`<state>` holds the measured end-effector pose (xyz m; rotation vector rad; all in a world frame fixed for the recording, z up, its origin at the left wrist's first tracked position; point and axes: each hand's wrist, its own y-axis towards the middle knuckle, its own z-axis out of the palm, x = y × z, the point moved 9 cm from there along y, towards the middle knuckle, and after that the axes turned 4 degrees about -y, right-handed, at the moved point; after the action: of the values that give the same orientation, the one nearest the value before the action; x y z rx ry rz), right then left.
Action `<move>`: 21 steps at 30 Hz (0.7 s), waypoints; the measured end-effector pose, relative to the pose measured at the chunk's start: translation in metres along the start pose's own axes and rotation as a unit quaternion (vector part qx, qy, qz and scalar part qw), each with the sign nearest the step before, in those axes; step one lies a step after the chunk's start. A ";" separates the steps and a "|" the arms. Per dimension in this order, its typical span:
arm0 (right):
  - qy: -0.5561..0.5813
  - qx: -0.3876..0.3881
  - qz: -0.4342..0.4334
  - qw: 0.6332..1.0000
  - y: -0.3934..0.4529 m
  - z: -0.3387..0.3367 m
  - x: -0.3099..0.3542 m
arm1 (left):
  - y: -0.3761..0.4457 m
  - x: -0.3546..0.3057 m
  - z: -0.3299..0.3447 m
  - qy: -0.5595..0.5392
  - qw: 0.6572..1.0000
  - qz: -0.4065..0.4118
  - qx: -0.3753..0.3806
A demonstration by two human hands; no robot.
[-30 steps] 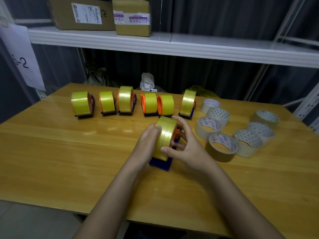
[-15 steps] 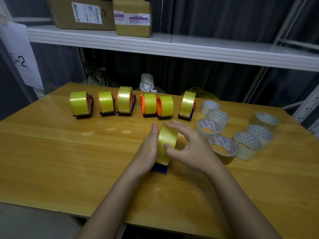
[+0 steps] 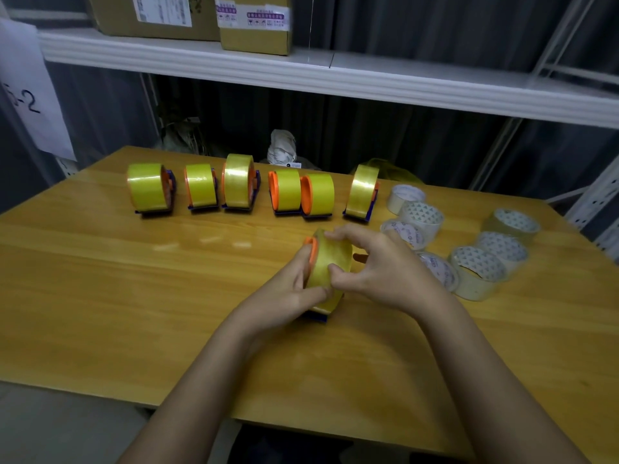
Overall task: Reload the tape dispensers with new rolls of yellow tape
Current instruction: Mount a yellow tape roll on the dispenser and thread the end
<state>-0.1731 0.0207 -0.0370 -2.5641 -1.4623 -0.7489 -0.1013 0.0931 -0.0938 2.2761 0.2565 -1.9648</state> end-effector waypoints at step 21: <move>0.019 -0.032 0.021 0.999 -0.011 -0.007 -0.008 | 0.002 -0.005 0.011 0.123 0.992 0.010 0.016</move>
<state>-0.1883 0.0183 -0.0365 -2.6028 -1.3908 -0.8468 -0.1122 0.0887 -0.0906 2.5302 0.2244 -1.6892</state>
